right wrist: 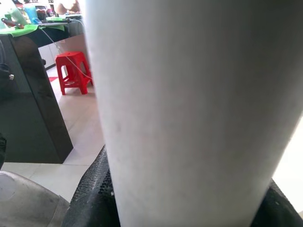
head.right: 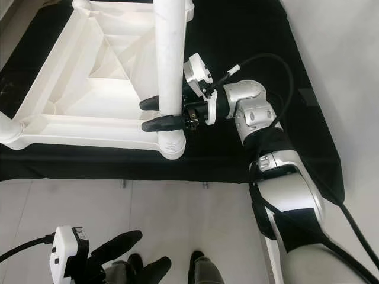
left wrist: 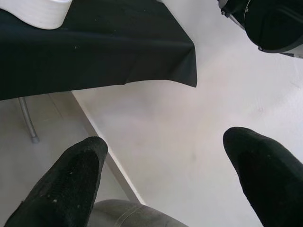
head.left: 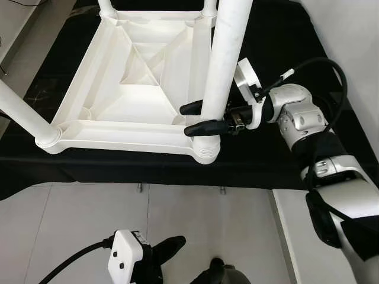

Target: Building children table

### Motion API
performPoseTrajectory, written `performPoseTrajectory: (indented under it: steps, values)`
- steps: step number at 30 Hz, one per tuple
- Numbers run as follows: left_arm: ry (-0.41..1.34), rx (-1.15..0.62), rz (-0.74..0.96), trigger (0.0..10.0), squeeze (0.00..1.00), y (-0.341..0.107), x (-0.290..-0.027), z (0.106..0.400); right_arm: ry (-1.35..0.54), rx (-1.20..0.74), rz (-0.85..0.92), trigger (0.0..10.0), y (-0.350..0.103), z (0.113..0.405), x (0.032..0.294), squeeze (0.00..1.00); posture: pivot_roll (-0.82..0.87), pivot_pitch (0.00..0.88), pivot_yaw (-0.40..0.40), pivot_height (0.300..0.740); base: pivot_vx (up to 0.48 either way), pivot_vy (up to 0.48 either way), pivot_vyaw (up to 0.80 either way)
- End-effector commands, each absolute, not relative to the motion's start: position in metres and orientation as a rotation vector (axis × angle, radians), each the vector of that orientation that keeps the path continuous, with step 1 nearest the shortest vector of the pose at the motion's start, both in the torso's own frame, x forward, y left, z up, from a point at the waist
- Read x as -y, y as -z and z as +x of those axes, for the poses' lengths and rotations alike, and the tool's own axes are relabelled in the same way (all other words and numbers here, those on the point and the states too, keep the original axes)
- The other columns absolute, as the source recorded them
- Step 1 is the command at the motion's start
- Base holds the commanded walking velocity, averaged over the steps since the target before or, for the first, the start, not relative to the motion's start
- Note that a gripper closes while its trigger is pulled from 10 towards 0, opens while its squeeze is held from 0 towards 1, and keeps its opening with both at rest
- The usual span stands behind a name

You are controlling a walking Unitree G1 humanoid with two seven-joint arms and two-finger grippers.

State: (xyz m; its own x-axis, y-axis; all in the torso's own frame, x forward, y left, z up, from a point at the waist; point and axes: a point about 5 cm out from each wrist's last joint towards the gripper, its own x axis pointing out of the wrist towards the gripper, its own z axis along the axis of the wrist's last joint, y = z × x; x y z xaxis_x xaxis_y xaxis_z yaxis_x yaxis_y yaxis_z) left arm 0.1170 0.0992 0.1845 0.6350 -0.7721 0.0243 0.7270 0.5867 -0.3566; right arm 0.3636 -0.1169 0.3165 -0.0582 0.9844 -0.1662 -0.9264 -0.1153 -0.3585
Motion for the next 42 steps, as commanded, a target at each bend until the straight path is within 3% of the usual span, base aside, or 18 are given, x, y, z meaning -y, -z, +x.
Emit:
performPoseTrajectory:
  steps: [1,15,17,28,42]
  values:
    - [0.898,-0.159,-0.351,10.0,0.00,-0.185,-0.098,0.111,-1.638,0.032,-0.429,10.0,-0.286,0.367,0.117,0.00,0.07,0.421,0.009,0.740,0.000,0.000,0.00]
    - [0.901,-0.159,-0.353,10.0,0.00,-0.186,-0.098,0.111,-1.686,-0.006,-0.518,10.0,-0.263,0.359,0.099,0.00,0.06,0.420,0.009,0.740,0.000,0.000,0.00]
    - [0.900,-0.156,-0.352,10.0,0.00,-0.186,-0.098,0.111,-1.603,0.011,-0.497,10.0,-0.268,0.366,0.095,0.00,0.06,0.421,0.004,0.740,0.000,0.000,0.00]
    - [0.897,-0.153,-0.353,10.0,0.00,-0.187,-0.098,0.112,-1.527,0.011,-0.456,10.0,-0.274,0.373,0.097,0.00,0.06,0.424,0.001,0.740,0.000,0.000,0.00]
    - [0.897,-0.154,-0.355,10.0,0.00,-0.187,-0.098,0.112,-1.714,-0.032,-0.364,10.0,-0.272,0.358,0.110,0.00,0.06,0.428,0.001,0.740,0.000,0.000,0.00]
